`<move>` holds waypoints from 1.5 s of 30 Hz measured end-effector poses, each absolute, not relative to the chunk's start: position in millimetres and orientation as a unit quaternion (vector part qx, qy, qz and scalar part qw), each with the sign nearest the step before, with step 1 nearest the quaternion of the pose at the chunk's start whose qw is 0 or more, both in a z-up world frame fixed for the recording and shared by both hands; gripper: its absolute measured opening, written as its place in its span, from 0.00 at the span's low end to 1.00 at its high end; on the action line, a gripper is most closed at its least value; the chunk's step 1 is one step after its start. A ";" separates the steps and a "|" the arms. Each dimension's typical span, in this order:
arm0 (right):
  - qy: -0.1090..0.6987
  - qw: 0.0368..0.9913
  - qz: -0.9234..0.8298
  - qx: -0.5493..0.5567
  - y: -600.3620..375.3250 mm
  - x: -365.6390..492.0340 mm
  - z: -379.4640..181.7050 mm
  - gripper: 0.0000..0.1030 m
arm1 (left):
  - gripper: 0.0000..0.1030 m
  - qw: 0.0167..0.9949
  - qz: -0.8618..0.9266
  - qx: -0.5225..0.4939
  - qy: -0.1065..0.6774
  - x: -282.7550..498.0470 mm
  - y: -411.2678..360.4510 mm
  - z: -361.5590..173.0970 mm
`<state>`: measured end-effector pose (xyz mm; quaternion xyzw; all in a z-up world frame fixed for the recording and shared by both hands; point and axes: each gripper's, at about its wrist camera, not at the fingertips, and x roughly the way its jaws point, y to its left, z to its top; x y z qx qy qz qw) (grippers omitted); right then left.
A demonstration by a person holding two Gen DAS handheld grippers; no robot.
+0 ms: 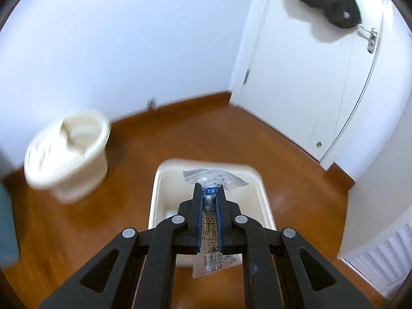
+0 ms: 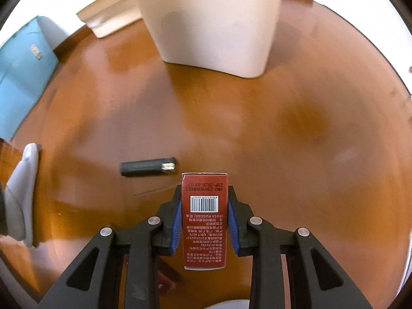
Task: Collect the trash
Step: 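Drop the bagged cotton swabs into the wastebasket with the left tool, then lower the red box into the wastebasket and open the right tool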
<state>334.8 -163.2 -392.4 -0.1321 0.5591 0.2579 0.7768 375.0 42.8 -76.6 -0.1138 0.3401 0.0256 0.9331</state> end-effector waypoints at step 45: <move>0.337 0.896 0.280 -0.067 -165.2 482.4 -111.9 0.30 | 0.28 0.847 0.077 -0.247 0.465 310.6 84.6 -203.6</move>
